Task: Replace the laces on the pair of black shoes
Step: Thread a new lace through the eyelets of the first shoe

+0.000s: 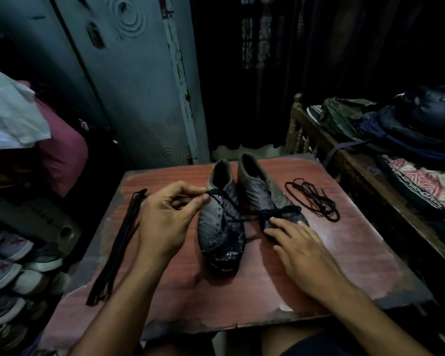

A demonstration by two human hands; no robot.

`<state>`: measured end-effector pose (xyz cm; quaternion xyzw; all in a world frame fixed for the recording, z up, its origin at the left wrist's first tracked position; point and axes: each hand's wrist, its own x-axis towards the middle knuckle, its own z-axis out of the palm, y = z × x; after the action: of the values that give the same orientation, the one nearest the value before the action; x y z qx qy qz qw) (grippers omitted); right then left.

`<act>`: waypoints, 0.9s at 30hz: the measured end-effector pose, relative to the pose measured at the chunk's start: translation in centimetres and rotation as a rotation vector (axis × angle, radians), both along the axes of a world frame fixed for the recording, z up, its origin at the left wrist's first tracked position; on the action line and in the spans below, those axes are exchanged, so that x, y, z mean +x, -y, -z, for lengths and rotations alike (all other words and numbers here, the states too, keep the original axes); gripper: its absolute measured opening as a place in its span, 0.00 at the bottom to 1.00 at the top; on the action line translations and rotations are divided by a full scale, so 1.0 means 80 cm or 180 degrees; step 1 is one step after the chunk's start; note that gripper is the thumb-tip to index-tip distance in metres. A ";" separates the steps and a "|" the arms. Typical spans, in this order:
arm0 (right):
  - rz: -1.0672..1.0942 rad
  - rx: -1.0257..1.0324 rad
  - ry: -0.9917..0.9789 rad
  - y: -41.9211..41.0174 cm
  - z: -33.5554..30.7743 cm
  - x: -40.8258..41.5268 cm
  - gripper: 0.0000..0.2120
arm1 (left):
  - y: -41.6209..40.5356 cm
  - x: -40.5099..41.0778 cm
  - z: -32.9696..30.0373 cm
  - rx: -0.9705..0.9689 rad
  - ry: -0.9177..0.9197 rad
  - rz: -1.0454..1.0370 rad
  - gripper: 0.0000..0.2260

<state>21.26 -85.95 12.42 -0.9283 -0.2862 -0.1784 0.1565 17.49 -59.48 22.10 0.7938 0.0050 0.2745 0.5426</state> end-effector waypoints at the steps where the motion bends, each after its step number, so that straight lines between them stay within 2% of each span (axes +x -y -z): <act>1: 0.0035 -0.0011 -0.0008 0.007 0.000 0.006 0.19 | 0.005 0.002 -0.005 0.0035 -0.0028 0.0067 0.07; 4: 0.0070 0.0160 -0.0054 0.018 -0.016 0.012 0.18 | 0.017 0.010 -0.017 0.0410 -0.0122 0.0300 0.05; 8: -0.0170 0.1463 -0.0088 0.005 -0.072 -0.007 0.08 | 0.033 0.012 -0.027 0.1056 -0.0043 0.0374 0.06; 10: -0.0297 0.1807 -0.0130 -0.012 -0.099 -0.019 0.08 | 0.037 0.010 -0.032 0.1245 -0.0076 0.0490 0.07; 14: -0.0583 0.1894 -0.0551 -0.042 -0.118 -0.020 0.13 | 0.042 0.004 -0.038 0.1594 -0.0136 0.0747 0.08; 19: -0.0674 0.2243 -0.0953 -0.058 -0.123 -0.009 0.10 | 0.039 0.004 -0.037 0.1615 -0.0160 0.0587 0.05; 24: -0.0634 0.2083 -0.0944 -0.057 -0.121 0.000 0.10 | 0.039 0.005 -0.030 0.1469 -0.0304 0.0526 0.06; 27: -0.0526 0.1860 -0.0803 -0.056 -0.121 0.003 0.09 | 0.041 0.010 -0.019 0.1651 -0.0249 0.0338 0.07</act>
<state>21.48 -81.51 22.09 -0.8325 -0.2756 -0.1233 0.4645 18.27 -62.74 23.60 0.9155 -0.0862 0.2070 0.3341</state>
